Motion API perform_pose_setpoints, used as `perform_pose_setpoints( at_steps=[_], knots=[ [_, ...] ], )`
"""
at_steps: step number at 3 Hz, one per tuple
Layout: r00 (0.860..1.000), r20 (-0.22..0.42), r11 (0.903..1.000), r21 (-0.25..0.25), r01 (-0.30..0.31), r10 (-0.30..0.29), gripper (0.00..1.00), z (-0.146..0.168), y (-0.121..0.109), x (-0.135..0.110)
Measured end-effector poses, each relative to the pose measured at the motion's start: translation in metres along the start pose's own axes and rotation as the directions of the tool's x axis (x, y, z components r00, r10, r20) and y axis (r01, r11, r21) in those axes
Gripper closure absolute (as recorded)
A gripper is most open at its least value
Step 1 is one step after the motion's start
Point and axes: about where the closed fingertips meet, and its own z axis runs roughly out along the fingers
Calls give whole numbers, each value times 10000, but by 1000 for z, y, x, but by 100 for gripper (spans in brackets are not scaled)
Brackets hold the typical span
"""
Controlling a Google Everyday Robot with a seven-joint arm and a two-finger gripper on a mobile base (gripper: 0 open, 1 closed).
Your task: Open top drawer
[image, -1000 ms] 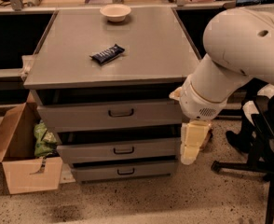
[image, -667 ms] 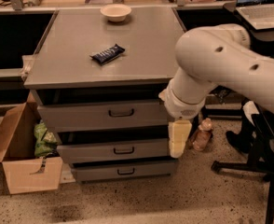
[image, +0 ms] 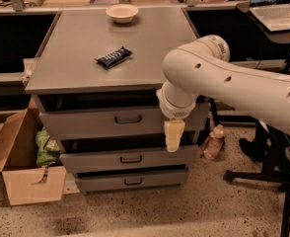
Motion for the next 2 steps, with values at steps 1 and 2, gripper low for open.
perform_pose_setpoints(
  at_steps=[1, 2],
  knots=[
    [9999, -68, 9999, 1, -148, 148, 0, 29, -22, 6],
    [9989, -13, 9979, -439, -477, 477, 0, 68, -34, 19]
  ],
)
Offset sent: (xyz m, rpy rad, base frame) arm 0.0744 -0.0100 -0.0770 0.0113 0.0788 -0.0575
